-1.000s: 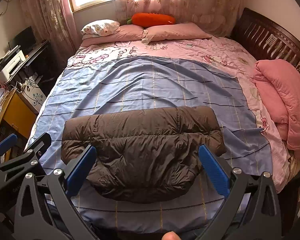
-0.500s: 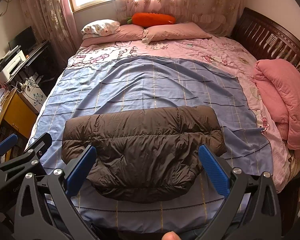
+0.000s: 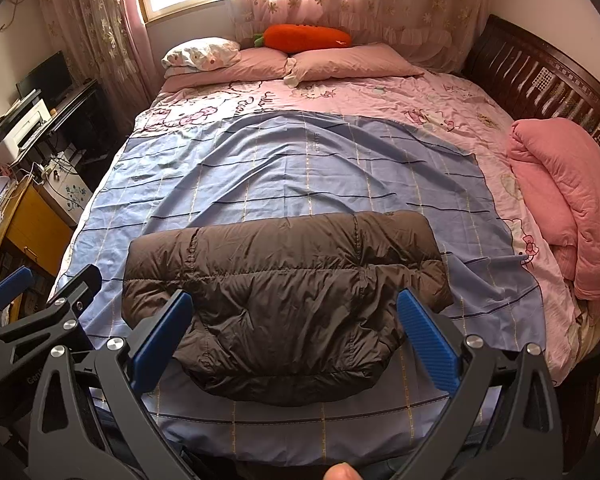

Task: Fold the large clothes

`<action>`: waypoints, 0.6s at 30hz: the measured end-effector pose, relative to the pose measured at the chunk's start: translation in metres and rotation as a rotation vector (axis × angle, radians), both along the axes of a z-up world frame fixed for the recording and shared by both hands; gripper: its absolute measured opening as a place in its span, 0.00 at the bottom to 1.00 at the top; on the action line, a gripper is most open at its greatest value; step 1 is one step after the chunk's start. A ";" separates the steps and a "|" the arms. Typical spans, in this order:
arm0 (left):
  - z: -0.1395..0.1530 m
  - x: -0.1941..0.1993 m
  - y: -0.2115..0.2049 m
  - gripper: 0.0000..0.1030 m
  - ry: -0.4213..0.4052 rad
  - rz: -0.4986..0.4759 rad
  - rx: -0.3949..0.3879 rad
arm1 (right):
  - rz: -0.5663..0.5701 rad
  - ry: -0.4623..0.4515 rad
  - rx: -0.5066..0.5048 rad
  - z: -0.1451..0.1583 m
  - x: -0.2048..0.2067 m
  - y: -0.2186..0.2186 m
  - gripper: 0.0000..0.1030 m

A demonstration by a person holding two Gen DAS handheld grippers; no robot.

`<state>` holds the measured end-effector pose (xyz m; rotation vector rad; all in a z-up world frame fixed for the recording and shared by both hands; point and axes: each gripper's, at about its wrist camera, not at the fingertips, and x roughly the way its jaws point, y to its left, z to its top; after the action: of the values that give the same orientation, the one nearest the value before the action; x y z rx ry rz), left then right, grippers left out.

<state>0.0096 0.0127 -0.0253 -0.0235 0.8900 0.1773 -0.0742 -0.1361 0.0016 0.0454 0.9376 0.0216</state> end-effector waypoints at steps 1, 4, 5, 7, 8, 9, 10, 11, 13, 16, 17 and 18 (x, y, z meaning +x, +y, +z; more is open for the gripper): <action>0.000 0.000 0.000 0.98 0.001 0.000 -0.002 | 0.000 -0.001 0.001 0.000 0.000 0.000 0.99; 0.000 0.001 -0.001 0.98 0.003 -0.001 -0.014 | 0.001 -0.001 0.000 0.000 0.000 0.000 0.99; 0.000 0.001 -0.001 0.98 0.003 -0.001 -0.014 | 0.001 -0.001 -0.001 0.000 0.000 0.000 0.99; 0.000 0.001 0.000 0.98 0.000 0.000 -0.013 | 0.001 0.000 0.001 0.000 0.000 0.000 0.99; 0.000 0.001 0.000 0.98 0.000 0.000 -0.015 | 0.001 0.001 0.003 0.000 -0.001 0.000 0.99; 0.001 0.002 0.000 0.98 -0.001 0.001 -0.016 | 0.002 -0.001 0.002 0.000 0.000 -0.001 0.99; 0.001 0.002 0.000 0.98 -0.002 0.000 -0.017 | 0.002 -0.001 0.002 0.000 -0.001 0.000 0.99; 0.001 0.002 -0.001 0.98 -0.002 0.001 -0.019 | 0.003 -0.001 0.001 0.000 0.000 -0.001 0.99; 0.001 0.002 -0.001 0.98 -0.002 -0.001 -0.027 | 0.003 -0.001 0.001 0.000 0.000 -0.002 0.99; 0.001 0.002 -0.002 0.98 -0.005 0.000 -0.020 | 0.004 0.001 0.000 -0.001 0.000 0.000 0.99; 0.001 0.002 -0.003 0.98 -0.003 0.001 -0.018 | 0.003 0.000 0.001 0.000 0.000 -0.002 0.99; 0.001 0.002 -0.003 0.98 -0.002 0.000 -0.019 | 0.004 0.001 0.001 0.000 0.000 -0.001 0.99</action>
<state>0.0120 0.0094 -0.0247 -0.0412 0.8901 0.1693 -0.0740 -0.1369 0.0015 0.0451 0.9390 0.0256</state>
